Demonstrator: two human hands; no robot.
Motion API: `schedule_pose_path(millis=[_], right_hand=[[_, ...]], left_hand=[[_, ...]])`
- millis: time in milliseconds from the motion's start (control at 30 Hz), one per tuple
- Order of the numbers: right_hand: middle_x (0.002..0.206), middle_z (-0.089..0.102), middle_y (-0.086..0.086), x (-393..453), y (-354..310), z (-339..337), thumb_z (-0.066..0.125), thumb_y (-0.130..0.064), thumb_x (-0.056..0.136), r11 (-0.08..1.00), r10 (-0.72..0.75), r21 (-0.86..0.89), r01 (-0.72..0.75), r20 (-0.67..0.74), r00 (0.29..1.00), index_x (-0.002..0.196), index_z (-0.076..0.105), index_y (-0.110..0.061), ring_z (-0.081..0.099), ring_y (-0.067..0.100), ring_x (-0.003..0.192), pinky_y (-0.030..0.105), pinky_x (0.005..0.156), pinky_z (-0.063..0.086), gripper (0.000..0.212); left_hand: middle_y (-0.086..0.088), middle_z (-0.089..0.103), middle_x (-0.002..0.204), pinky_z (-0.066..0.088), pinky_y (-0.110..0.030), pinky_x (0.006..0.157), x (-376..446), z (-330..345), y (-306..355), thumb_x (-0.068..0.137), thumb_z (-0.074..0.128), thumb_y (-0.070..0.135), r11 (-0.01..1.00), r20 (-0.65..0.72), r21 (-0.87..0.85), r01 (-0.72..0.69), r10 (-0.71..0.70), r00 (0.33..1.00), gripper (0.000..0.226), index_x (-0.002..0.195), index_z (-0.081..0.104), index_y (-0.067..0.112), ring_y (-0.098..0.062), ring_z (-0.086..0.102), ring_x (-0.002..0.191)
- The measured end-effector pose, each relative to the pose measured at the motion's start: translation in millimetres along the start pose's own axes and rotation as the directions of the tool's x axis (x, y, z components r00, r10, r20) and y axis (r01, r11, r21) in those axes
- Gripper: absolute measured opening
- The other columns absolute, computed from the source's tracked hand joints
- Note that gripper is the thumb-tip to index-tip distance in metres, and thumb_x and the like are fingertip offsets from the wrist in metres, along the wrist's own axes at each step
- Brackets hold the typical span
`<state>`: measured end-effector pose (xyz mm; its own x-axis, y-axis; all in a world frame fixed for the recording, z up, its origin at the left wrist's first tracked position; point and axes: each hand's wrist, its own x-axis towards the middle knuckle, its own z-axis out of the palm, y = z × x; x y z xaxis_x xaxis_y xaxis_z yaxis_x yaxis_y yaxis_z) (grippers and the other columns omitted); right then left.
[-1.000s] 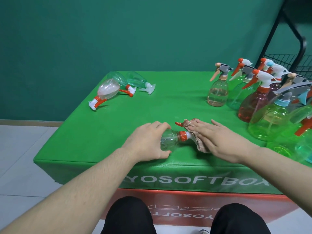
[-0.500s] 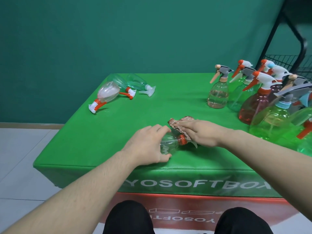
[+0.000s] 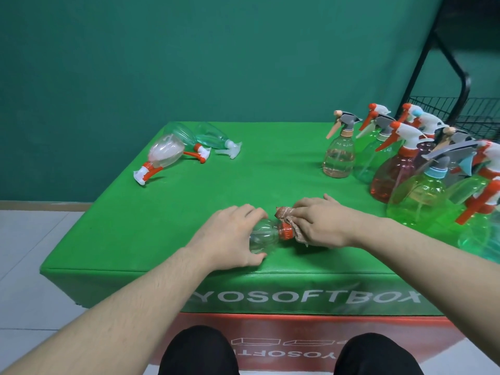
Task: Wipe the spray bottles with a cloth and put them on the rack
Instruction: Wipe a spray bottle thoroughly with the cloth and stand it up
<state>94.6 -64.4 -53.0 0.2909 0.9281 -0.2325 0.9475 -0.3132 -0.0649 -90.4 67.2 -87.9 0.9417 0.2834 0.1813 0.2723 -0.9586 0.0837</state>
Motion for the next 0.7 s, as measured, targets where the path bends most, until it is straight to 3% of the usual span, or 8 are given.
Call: schedule_pose_path(millis=[200,433,600,700], right_hand=[[0.159,0.038,-0.003,16.3,-4.8,1.4,0.026,-0.033,0.11,1.0,-0.016,0.005,0.016,-0.017,1.0,0.153,0.042,-0.023,0.034,0.018,0.147,0.057,0.123,0.015,0.047],[0.154,0.043,0.002,37.2,-11.6,10.5,0.029,-0.031,0.11,0.983,-0.033,0.178,0.043,-0.058,0.998,0.149,0.048,-0.019,0.039,0.021,0.141,0.048,0.118,0.03,0.045],[0.155,0.045,0.004,25.6,-5.7,1.0,0.031,-0.032,0.108,0.998,0.011,0.068,-0.01,-0.026,1.0,0.146,0.052,-0.023,0.037,0.027,0.144,0.056,0.121,0.02,0.044],[0.147,0.051,0.006,19.0,0.1,0.1,0.031,-0.032,0.108,0.999,-0.004,0.033,0.004,0.0,1.0,0.138,0.057,-0.023,0.042,0.027,0.139,0.054,0.118,0.026,0.041]], left_hand=[[0.008,0.051,0.143,0.038,-0.032,0.114,2.1,1.5,-1.2,0.084,0.067,0.063,1.0,-0.021,0.012,-0.002,0.002,1.0,0.077,0.147,0.04,0.029,-0.013,0.05,0.125],[0.006,0.053,0.141,0.041,-0.034,0.111,2.5,1.7,-0.9,0.082,0.068,0.062,1.0,-0.017,0.026,0.01,-0.01,1.0,0.078,0.146,0.042,0.026,-0.016,0.052,0.124],[0.008,0.052,0.14,0.042,-0.032,0.11,1.1,0.5,-1.1,0.082,0.069,0.062,1.0,-0.023,0.005,0.027,-0.027,0.999,0.076,0.145,0.042,0.028,-0.013,0.051,0.123],[0.009,0.051,0.143,0.04,-0.032,0.112,0.6,-0.7,-1.1,0.083,0.069,0.061,1.0,-0.017,-0.006,0.018,-0.018,1.0,0.077,0.146,0.041,0.029,-0.012,0.05,0.126]])
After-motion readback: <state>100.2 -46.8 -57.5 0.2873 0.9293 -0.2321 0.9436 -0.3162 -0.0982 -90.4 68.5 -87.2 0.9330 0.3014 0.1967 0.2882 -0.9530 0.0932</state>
